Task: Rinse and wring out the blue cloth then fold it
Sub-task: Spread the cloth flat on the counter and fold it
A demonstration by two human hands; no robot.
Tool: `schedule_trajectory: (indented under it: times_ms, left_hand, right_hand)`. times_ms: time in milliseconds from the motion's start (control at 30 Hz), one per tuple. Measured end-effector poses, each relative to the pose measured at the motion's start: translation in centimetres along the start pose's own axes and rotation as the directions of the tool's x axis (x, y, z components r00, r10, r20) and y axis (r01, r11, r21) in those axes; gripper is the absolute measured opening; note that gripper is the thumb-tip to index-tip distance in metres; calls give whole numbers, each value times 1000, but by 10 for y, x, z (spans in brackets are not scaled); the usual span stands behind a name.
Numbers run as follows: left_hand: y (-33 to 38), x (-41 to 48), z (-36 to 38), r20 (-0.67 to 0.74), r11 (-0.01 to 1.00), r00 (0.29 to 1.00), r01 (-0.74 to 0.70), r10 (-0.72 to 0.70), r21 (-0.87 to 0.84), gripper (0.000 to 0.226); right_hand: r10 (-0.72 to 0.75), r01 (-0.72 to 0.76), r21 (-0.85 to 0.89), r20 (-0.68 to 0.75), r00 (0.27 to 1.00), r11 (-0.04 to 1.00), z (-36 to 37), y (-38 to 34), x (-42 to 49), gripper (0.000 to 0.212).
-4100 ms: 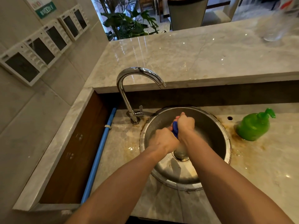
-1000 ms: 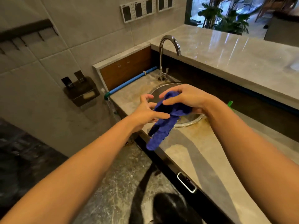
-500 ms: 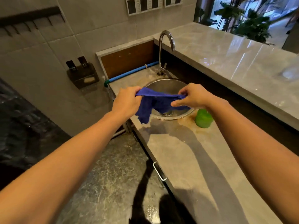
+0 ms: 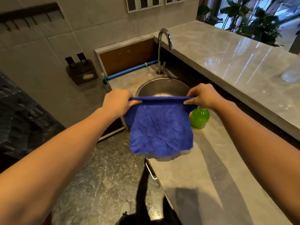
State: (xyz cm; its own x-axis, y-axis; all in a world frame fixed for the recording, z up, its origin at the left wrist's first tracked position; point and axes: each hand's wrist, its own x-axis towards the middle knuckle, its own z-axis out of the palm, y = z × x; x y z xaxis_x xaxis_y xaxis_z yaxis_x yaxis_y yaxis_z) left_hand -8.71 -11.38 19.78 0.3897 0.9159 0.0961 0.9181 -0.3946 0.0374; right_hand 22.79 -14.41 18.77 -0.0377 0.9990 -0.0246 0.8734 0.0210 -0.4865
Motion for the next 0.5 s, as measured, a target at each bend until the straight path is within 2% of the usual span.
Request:
schedule_trajectory:
  times_ms: [67, 167, 267, 333, 400, 500]
  left_hand:
    - [3, 2, -4, -18, 998, 999, 36, -37, -57, 51]
    - [7, -5, -5, -49, 996, 999, 17, -21, -83, 47]
    - [8, -22, 9, -102, 992, 995, -28, 15, -123, 45]
    - [12, -36, 31, -130, 990, 991, -52, 35, -128, 44]
    - [20, -51, 63, -91, 991, 995, -60, 49, -122, 42]
    - [37, -82, 123, 137, 991, 989, -40, 57, -126, 29]
  right_hand:
    - [-35, 36, 10, -38, 999, 999, -7, 5, 2, 18]
    - [-99, 102, 33, -80, 992, 994, -18, 15, -3, 18]
    - [-158, 161, 63, -49, 986, 985, -19, 28, -17, 16]
    - [-176, 175, 59, 18, 984, 983, -11, 39, -29, 19]
    - [-168, 168, 11, 120, 978, 986, 8, 55, -42, 25]
    - [-1, 20, -49, 352, 936, 999, 58, 77, -66, 35]
